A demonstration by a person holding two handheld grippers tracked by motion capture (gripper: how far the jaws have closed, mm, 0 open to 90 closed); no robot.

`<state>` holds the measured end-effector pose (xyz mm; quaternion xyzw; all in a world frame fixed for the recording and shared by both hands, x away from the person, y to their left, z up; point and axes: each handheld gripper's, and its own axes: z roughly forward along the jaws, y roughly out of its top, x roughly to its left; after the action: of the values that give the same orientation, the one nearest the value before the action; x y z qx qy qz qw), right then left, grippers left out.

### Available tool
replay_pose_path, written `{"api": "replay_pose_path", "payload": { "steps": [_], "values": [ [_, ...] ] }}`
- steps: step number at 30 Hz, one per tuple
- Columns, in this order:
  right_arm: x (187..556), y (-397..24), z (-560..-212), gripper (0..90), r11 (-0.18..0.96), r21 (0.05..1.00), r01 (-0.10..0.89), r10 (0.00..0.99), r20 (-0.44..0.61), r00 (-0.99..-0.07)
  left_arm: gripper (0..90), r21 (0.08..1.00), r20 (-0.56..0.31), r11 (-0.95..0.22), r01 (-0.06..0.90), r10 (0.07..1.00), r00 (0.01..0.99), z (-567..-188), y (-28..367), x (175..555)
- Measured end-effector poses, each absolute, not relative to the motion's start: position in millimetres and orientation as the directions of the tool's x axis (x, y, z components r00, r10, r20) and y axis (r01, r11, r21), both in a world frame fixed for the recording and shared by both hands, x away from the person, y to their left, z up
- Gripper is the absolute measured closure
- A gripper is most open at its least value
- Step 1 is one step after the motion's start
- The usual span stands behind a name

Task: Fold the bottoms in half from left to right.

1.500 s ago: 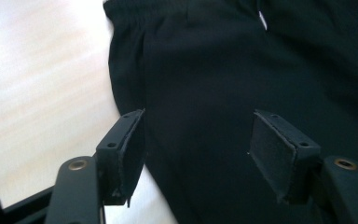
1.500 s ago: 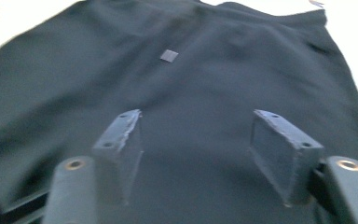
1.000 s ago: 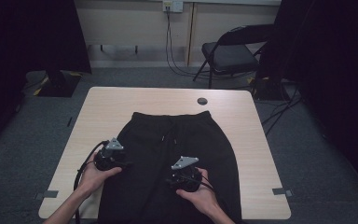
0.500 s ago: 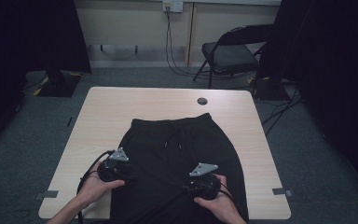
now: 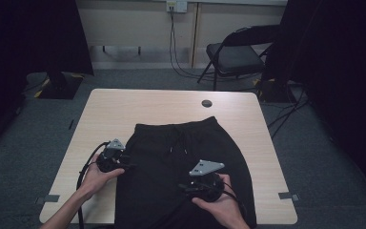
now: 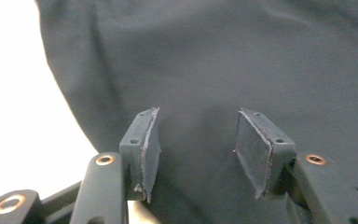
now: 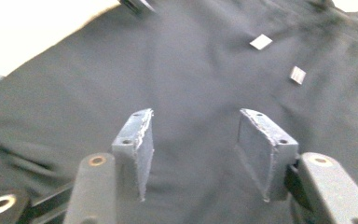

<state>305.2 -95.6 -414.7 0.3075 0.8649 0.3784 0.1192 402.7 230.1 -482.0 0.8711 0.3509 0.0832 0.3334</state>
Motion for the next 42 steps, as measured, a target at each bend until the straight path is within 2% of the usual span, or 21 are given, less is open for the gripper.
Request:
{"api": "replay_pose_path", "payload": {
  "steps": [1,3,4,7,14,19,23,28,29,33,36,38,39,40,41,42],
  "values": [
    [304,-87,-414,45.9,0.526,0.727,0.442,0.61,0.04,-0.792,49.6,0.641,-0.059,-0.549,0.537,0.662,0.747,-482,228,401],
    [299,-58,-420,46.3,0.551,0.721,0.421,0.547,0.068,-0.834,49.5,0.652,-0.073,-0.524,0.548,0.676,0.734,-484,227,401],
    [299,-58,-420,46.3,0.551,0.721,0.421,0.547,0.068,-0.834,49.8,0.652,-0.073,-0.524,0.548,0.676,0.734,-484,227,401],
    [291,-18,-431,45.2,0.605,0.7,0.378,0.456,0.085,-0.886,49.5,0.649,-0.02,-0.55,0.525,0.678,0.735,-484,223,397],
    [286,37,-444,41.5,0.619,0.708,0.341,0.373,0.117,-0.92,48.8,0.654,-0.019,-0.543,0.527,0.684,0.729,-485,223,396],
    [292,66,-466,41.3,0.627,0.693,0.355,0.365,0.142,-0.92,48.7,0.655,-0.018,-0.542,0.526,0.685,0.729,-485,223,396],
    [290,83,-476,49.7,0.629,0.703,0.332,0.35,0.126,-0.928,48.7,0.656,-0.019,-0.542,0.525,0.684,0.729,-485,223,396],
    [290,95,-487,45.3,0.647,0.693,0.318,0.343,0.108,-0.933,48.7,0.655,-0.017,-0.545,0.524,0.682,0.731,-485,223,396],
    [291,99,-490,39.9,0.625,0.692,0.363,0.372,0.144,-0.917,48.6,0.655,-0.017,-0.545,0.523,0.682,0.732,-485,223,396],
    [284,106,-491,38.4,0.657,0.69,0.303,0.386,0.037,-0.922,48.5,0.656,-0.017,-0.544,0.523,0.682,0.731,-485,223,396],
    [279,106,-493,38.8,0.659,0.694,0.29,0.407,-0.004,-0.914,48.2,0.656,-0.018,-0.546,0.521,0.68,0.733,-485,223,396],
    [278,106,-492,41.5,0.66,0.688,0.301,0.419,-0.005,-0.908,47.6,0.661,-0.02,-0.542,0.519,0.679,0.734,-486,223,396],
    [278,104,-491,47.8,0.661,0.687,0.303,0.42,-0.004,-0.908,47.1,0.661,-0.019,-0.543,0.519,0.678,0.734,-486,223,395],
    [278,104,-491,47.8,0.661,0.687,0.303,0.42,-0.004,-0.908,46.7,0.661,-0.019,-0.543,0.519,0.678,0.734,-486,223,395],
    [279,100,-489,64.2,0.664,0.685,0.3,0.417,-0.006,-0.909,46.6,0.661,-0.019,-0.544,0.518,0.677,0.735,-486,223,395],
    [280,97,-489,67.7,0.667,0.681,0.301,0.417,-0.006,-0.909,46.3,0.661,-0.019,-0.544,0.517,0.676,0.737,-486,223,396]
  ]
}}
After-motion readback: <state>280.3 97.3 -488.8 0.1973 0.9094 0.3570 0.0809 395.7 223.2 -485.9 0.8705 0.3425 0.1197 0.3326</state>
